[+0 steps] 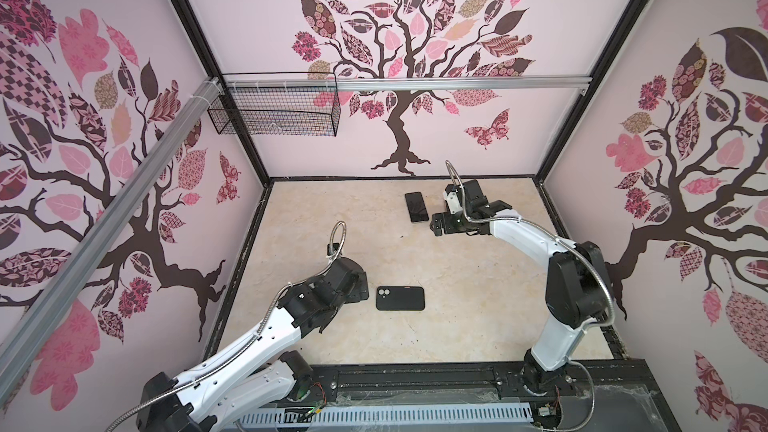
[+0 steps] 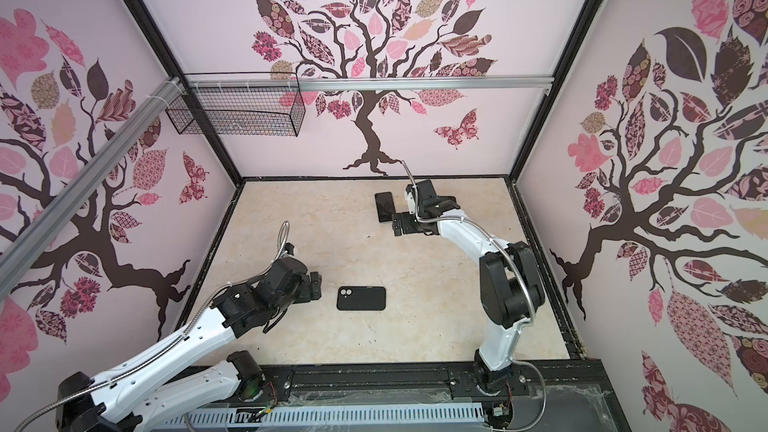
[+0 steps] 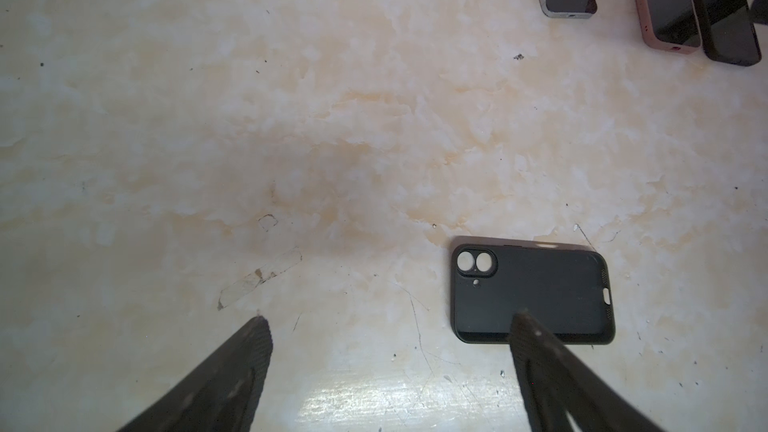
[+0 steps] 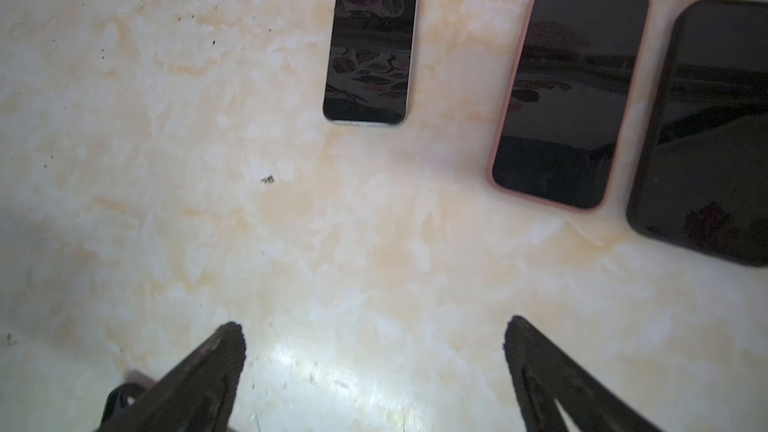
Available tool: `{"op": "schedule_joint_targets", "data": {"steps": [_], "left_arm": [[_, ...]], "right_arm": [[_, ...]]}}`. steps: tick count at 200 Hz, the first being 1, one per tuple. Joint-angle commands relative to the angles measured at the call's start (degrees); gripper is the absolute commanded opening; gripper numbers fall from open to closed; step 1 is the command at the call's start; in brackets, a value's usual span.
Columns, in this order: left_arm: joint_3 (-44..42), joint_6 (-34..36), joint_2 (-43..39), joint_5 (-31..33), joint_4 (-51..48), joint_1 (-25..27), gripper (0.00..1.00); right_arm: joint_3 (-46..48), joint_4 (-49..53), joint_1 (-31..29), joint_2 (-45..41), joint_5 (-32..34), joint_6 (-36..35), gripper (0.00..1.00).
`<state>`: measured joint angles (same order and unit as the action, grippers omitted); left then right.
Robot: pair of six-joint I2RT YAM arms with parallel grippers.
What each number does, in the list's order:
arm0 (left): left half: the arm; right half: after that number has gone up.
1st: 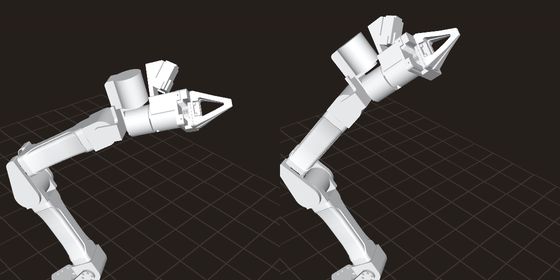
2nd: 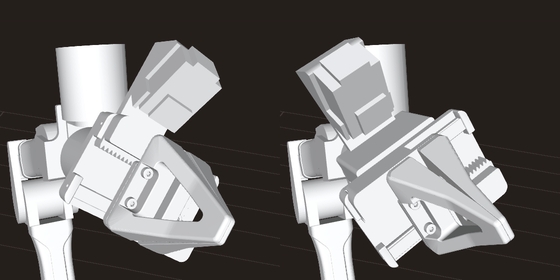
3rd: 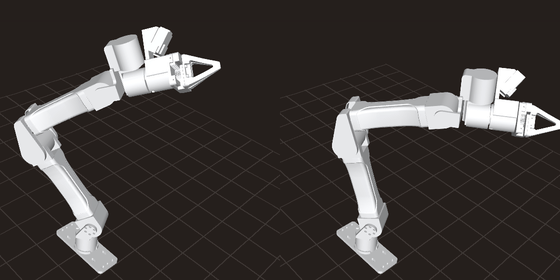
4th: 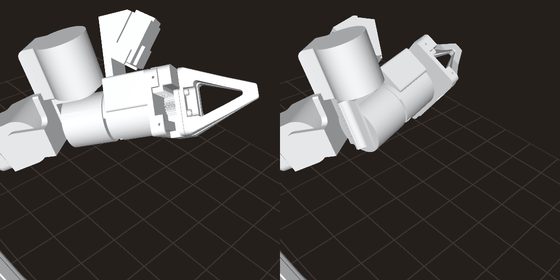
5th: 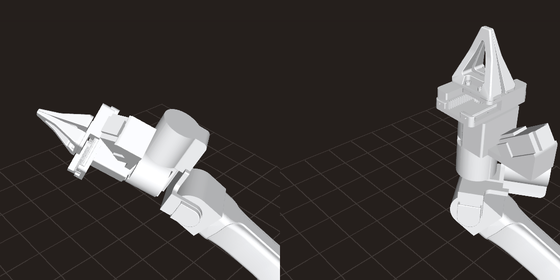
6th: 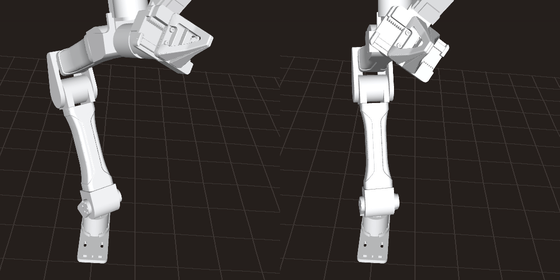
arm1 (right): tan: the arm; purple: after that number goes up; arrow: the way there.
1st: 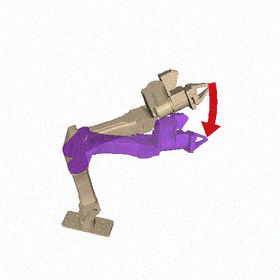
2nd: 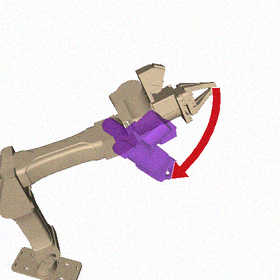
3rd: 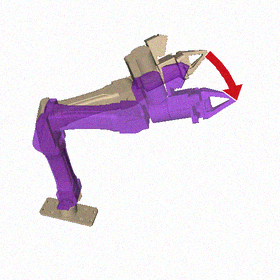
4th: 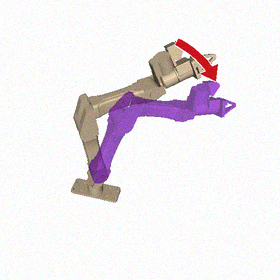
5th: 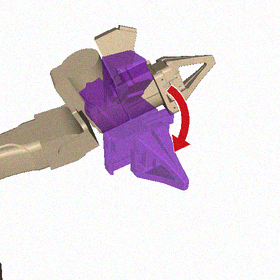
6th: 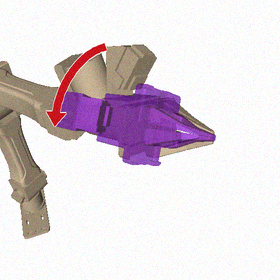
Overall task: Put the phone into the phone case
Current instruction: 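Open and retract the left gripper while the right reaches to the silver-framed phone, then grasp the silver-framed phone across its width with the right gripper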
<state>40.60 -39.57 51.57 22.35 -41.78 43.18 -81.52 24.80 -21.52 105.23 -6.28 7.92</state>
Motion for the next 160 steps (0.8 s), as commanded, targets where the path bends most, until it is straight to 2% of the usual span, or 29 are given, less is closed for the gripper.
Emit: {"op": "schedule_joint_targets", "data": {"steps": [1,54,121,160], "left_arm": [[-3.1,-1.0,-3.2,-0.5,-1.3,-0.3,0.93],[-5.9,-0.6,-10.0,-3.2,-1.6,-0.6,0.93],[-5.8,-0.9,-9.8,-5.2,-1.4,-0.7,0.93],[-6.3,-1.3,-9.9,-5.3,-1.0,-0.8,0.93]], "right_arm": [[-8.3,1.9,-0.2,7.4,1.6,-1.3,1.00],[-26.5,6.6,-1.1,22.1,5.0,-1.2,1.00],[-45.1,13.6,-3.1,38.0,6.5,-1.6,1.00],[-49.6,15.7,-4.2,42.3,8.1,-2.3,1.00]]}}
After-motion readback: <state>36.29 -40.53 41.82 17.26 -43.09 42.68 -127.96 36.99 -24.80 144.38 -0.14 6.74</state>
